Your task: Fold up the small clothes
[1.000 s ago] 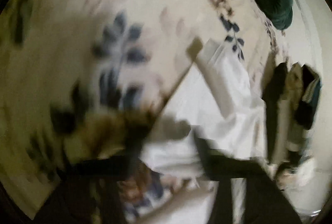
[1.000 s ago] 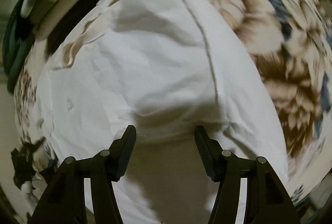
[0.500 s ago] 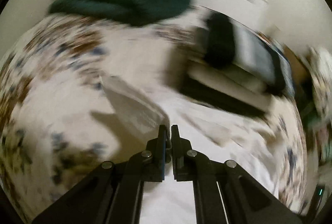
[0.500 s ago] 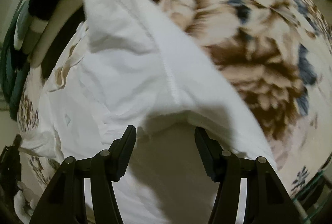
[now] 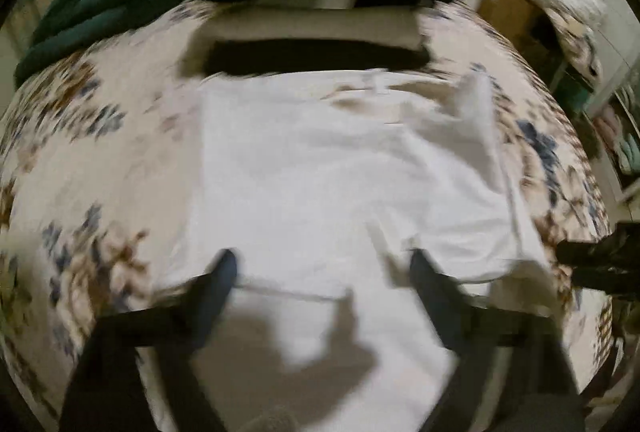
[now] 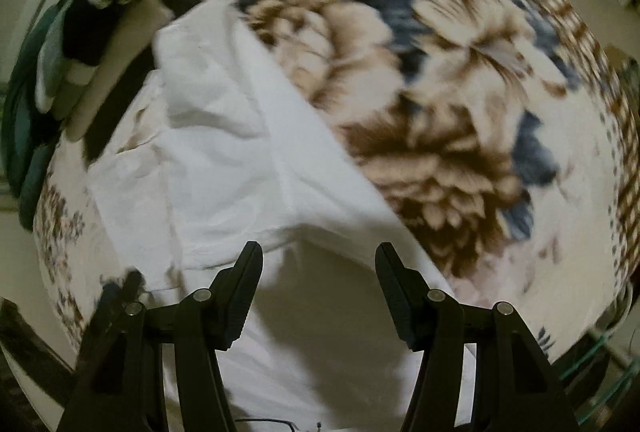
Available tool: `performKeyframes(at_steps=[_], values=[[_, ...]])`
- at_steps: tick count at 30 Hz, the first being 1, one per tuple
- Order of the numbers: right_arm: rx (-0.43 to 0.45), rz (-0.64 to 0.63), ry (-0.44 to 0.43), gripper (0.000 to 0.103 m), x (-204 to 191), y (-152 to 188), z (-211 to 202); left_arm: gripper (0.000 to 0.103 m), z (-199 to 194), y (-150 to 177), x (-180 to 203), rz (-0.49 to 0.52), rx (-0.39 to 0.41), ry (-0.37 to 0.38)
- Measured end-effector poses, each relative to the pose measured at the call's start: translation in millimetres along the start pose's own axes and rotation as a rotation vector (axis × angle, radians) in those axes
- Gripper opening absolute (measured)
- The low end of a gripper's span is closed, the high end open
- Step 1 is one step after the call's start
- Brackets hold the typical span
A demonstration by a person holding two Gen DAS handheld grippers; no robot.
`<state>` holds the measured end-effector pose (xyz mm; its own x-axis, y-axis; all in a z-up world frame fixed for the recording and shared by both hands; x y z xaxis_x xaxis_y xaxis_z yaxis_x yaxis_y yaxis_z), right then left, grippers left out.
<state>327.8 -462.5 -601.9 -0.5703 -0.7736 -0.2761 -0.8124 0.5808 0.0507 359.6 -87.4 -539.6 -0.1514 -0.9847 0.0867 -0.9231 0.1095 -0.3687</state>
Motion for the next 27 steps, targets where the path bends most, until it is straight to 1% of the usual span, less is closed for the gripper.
performKeyframes(at_steps=[1, 2, 4, 6, 7, 8, 10, 12, 13, 14, 15, 16, 17, 18, 19, 21, 22, 23, 26, 27], values=[[0.000, -0.013, -0.009, 0.061, -2.3, -5.3, 0.1, 0.090, 0.7, 1.3, -9.2, -0.022, -0.006, -0.013], [-0.002, -0.022, -0.018, 0.061, -6.9, -2.7, -4.5, 0.090, 4.5, -1.6, -17.1, -0.038, -0.021, -0.032], [-0.009, -0.030, -0.025, 0.061, -5.0, -12.8, -7.0, 0.090, 9.7, -2.4, -38.1, -0.071, -0.058, -0.083], [-0.022, -0.033, -0.019, 0.061, 6.9, -21.5, -13.1, 0.090, 10.1, 1.5, -61.7, -0.126, -0.082, -0.099], [-0.029, -0.035, -0.013, 0.061, 11.1, -15.7, -21.1, 0.090, 9.4, 3.1, -69.3, -0.147, -0.090, -0.103], [-0.037, -0.040, -0.001, 0.061, 15.6, -9.5, -31.5, 0.090, 8.1, 6.4, -75.7, -0.164, -0.095, -0.111], [-0.061, -0.064, 0.046, 0.061, 32.4, -13.0, -43.7, 0.090, 2.5, 16.2, -82.6, -0.185, -0.102, -0.130], [-0.084, -0.115, 0.103, 0.062, 49.3, -15.3, -55.6, 0.090, -5.3, 29.2, -85.3, -0.208, -0.111, -0.143], [-0.094, -0.138, 0.125, 0.062, 48.9, 7.1, -72.5, 0.090, -8.9, 35.0, -83.6, -0.219, -0.116, -0.142], [-0.110, -0.167, 0.148, 0.062, 59.1, 12.5, -79.0, 0.090, -14.2, 45.1, -79.7, -0.236, -0.125, -0.136], [-0.129, -0.194, 0.172, 0.062, 72.1, 10.0, -81.9, 0.090, -18.3, 51.1, -74.7, -0.248, -0.134, -0.130], [-0.144, -0.212, 0.190, 0.062, 68.1, 17.3, -79.3, 0.090, -21.0, 56.9, -69.3, -0.259, -0.143, -0.124], [-0.160, -0.227, 0.200, 0.062, 47.0, 44.6, -81.0, 0.090, -26.3, 68.5, -57.6, -0.268, -0.156, -0.116], [-0.181, -0.243, 0.200, 0.062, 51.0, 61.1, -94.8, 0.090, -30.0, 75.0, -48.0, -0.271, -0.164, -0.116], [-0.200, -0.260, 0.197, 0.062, 50.3, 62.9, -99.0, 0.090, -34.1, 84.7, -35.6, -0.272, -0.174, -0.114], [-0.218, -0.312, 0.189, 0.062, 41.0, 76.9, -123.8, 0.090, -42.9, 104.3, -3.8, -0.272, -0.196, -0.116], [-0.225, -0.345, 0.186, 0.062, 44.0, 79.5, -133.2, 0.090, -47.0, 114.2, 11.5, -0.272, -0.207, -0.122], [-0.229, -0.374, 0.180, 0.062, 45.9, 82.4, -144.9, 0.090, -52.9, 130.8, 36.3, -0.273, -0.224, -0.131], [-0.249, -0.439, 0.173, 0.062, 74.0, 66.5, -153.8, 0.090, -60.3, 166.3, 93.7, -0.282, -0.287, -0.132], [-0.257, -0.453, 0.167, 0.062, 85.1, 56.8, -154.7, 0.090, -60.9, 183.1, 120.9, -0.279, -0.315, -0.131]])
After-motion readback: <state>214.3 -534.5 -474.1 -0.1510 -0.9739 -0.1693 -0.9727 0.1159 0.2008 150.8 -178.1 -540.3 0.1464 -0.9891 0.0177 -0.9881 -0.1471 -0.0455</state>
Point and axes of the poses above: each gripper's, at about its wrist camera, not at the fingertips, and z roughly the way its jaws point, x to its right, y to its underside, the point moved 3 cm from there along z, roughly the way its jaws point, and after that the axes turned 5 degrees about -x, right-handed, at the moved point
